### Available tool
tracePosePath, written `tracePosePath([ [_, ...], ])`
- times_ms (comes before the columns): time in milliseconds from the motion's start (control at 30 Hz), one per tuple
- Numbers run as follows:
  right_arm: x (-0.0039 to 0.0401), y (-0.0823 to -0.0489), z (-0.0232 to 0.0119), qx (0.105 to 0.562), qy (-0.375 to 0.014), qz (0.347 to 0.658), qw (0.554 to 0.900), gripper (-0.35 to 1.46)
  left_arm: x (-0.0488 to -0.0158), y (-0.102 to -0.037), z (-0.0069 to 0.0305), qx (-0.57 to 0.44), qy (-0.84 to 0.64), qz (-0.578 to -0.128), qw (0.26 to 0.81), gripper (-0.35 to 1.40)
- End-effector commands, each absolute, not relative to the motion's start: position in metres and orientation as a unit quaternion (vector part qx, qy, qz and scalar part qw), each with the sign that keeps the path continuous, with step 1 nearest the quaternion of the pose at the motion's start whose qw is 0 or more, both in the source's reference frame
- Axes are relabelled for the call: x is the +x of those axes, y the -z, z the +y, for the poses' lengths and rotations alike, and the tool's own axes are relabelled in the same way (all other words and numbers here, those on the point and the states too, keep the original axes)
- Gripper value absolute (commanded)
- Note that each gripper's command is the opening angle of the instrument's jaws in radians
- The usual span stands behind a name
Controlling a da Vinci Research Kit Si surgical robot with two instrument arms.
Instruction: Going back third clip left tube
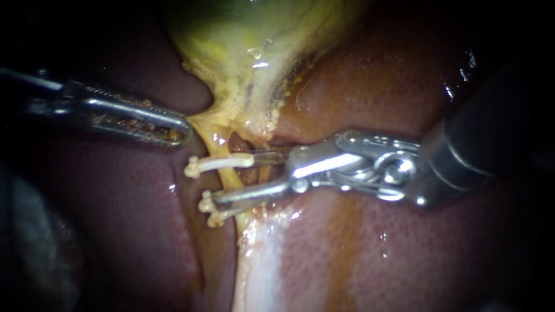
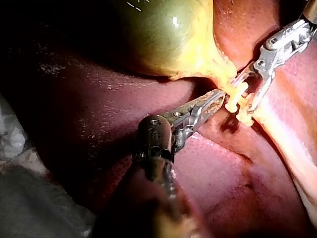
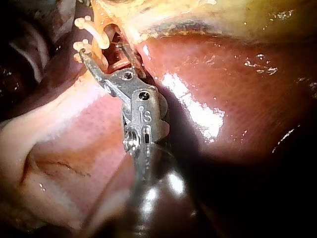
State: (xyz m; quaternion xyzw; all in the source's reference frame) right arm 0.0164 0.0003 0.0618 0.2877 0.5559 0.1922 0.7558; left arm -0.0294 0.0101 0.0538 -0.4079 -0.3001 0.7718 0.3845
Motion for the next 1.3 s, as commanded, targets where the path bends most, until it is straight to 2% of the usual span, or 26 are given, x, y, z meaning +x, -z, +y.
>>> tracePosePath([
  [33,0.0158,-0.0615,0.0001,0.282,-0.182,0.560,0.758,0.50,-0.0294,-0.0538,0.0102,-0.408,-0.772,-0.300,0.384,-0.35],
  [233,0.0116,-0.0603,-0.0009,0.247,-0.133,0.576,0.767,0.50,-0.0294,-0.0538,0.0102,-0.408,-0.772,-0.300,0.384,-0.35],
  [500,0.0070,-0.0588,-0.0002,0.228,-0.111,0.585,0.770,0.50,-0.0294,-0.0538,0.0102,-0.408,-0.772,-0.300,0.384,-0.35],
  [667,0.0050,-0.0579,0.0007,0.220,-0.108,0.583,0.774,0.50,-0.0294,-0.0538,0.0102,-0.408,-0.772,-0.300,0.384,-0.35],
  [900,0.0031,-0.0572,0.0014,0.217,-0.098,0.566,0.789,0.50,-0.0298,-0.0540,0.0101,-0.408,-0.772,-0.299,0.385,-0.35],
  [1300,0.0025,-0.0571,0.0012,0.218,-0.094,0.560,0.793,0.50,-0.0327,-0.0579,0.0096,-0.409,-0.774,-0.294,0.383,-0.35],
])
